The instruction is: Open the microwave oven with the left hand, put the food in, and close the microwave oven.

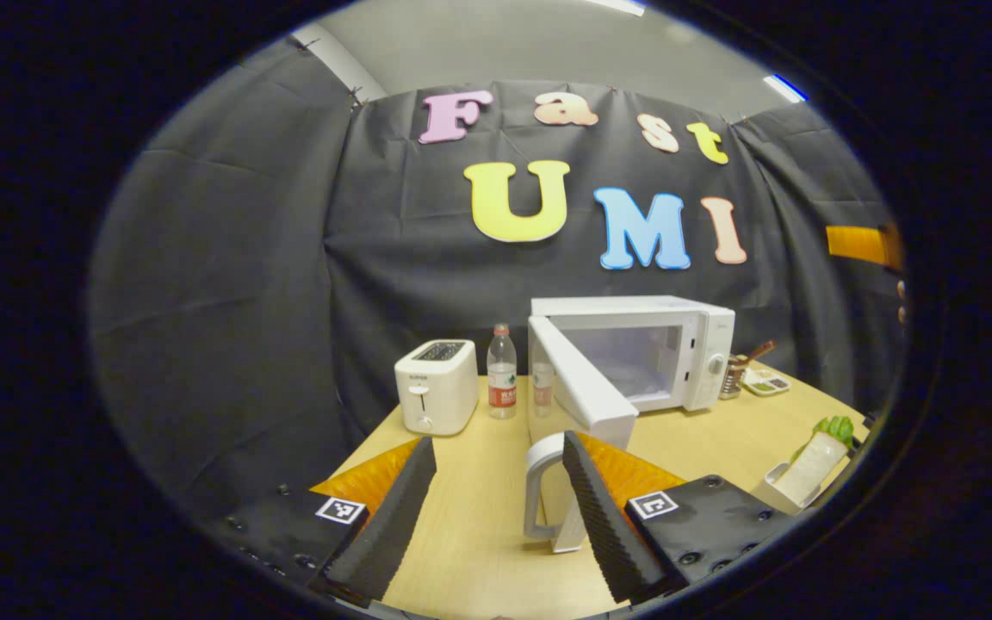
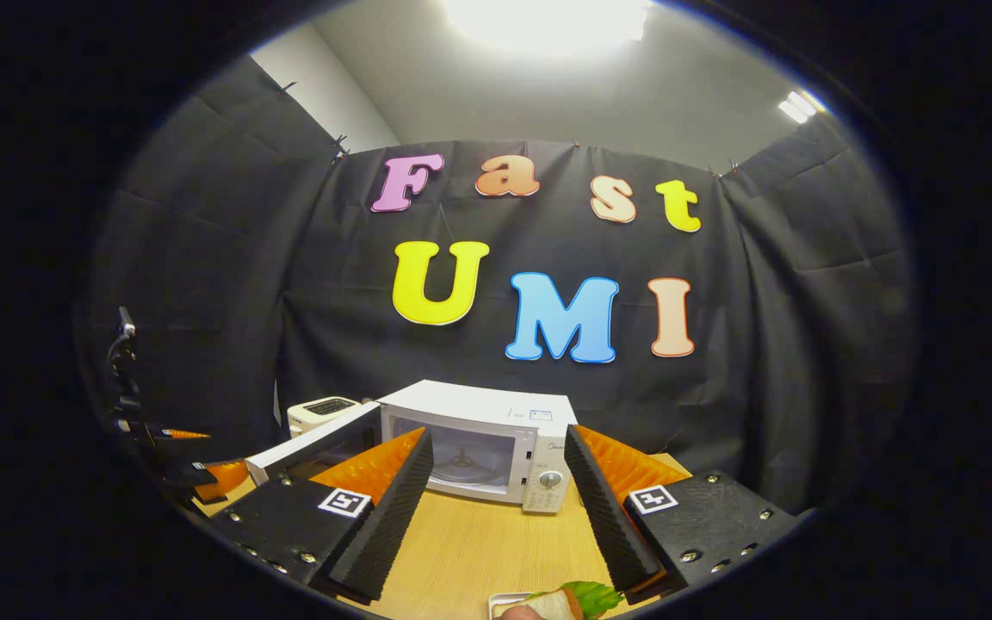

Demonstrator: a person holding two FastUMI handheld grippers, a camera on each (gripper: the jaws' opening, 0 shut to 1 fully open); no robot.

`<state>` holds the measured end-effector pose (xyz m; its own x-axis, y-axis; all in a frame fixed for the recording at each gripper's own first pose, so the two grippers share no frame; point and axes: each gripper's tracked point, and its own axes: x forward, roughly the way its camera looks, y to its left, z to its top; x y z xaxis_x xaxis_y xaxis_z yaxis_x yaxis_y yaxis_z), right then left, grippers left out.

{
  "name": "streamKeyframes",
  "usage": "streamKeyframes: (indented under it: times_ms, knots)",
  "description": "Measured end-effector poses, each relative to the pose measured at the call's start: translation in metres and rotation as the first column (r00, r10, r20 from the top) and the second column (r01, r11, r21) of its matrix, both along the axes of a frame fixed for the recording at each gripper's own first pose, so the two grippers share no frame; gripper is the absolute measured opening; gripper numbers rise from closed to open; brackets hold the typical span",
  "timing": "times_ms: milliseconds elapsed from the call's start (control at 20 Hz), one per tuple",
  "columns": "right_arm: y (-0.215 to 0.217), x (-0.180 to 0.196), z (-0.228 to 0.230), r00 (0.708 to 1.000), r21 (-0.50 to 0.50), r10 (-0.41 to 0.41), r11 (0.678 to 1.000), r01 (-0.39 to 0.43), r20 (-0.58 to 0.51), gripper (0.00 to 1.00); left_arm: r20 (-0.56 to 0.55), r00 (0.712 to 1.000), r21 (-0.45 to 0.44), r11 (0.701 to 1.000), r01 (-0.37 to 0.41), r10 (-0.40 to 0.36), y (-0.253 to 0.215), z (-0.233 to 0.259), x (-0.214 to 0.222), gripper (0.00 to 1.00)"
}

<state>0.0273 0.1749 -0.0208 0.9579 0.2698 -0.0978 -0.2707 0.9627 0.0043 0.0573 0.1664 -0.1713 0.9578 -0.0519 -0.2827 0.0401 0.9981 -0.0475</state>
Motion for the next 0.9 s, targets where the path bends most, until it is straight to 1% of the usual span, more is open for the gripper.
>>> streamKeyframes:
  times_ms: [200, 300, 400, 500, 550, 750, 900]
  knots:
    - [-0.027, 0.016, -0.02, 0.997, 0.011, 0.025, 1.0, -0.024, -0.068, 0.93, 0.083, 0.995, -0.005, 0.999, -0.052, 0.052, -0.006, 0.054, -0.002, 0.96]
    - [-0.044, 0.023, -0.039, 0.992, -0.006, 0.022, 1.0, -0.023, -0.125, 0.93, 0.136, 0.989, 0.016, 0.998, -0.062, 0.059, -0.013, 0.08, -0.004, 0.95]
    - [-0.057, 0.027, -0.061, 0.981, -0.01, 0.03, 0.999, -0.032, -0.192, 0.94, 0.163, 0.985, 0.042, 0.997, -0.063, 0.056, -0.025, 0.096, -0.007, 0.94]
    - [-0.067, 0.028, -0.085, 0.961, 0.004, 0.05, 0.999, -0.05, -0.273, 0.94, 0.182, 0.982, 0.048, 0.997, -0.063, 0.054, -0.038, 0.107, -0.012, 0.94]
    - [-0.072, 0.027, -0.097, 0.947, 0.01, 0.057, 0.998, -0.056, -0.315, 0.94, 0.186, 0.981, 0.046, 0.997, -0.067, 0.058, -0.043, 0.11, -0.014, 0.96]
    - [-0.089, 0.021, -0.137, 0.893, 0.036, 0.09, 0.996, -0.082, -0.441, 0.94, 0.169, 0.982, 0.053, 0.995, -0.09, 0.08, -0.058, 0.106, -0.024, 0.98]
    - [-0.095, 0.008, -0.168, 0.834, 0.059, 0.122, 0.993, -0.107, -0.537, 0.94, 0.138, 0.986, 0.076, 0.992, -0.104, 0.093, -0.067, 0.097, -0.032, 0.98]
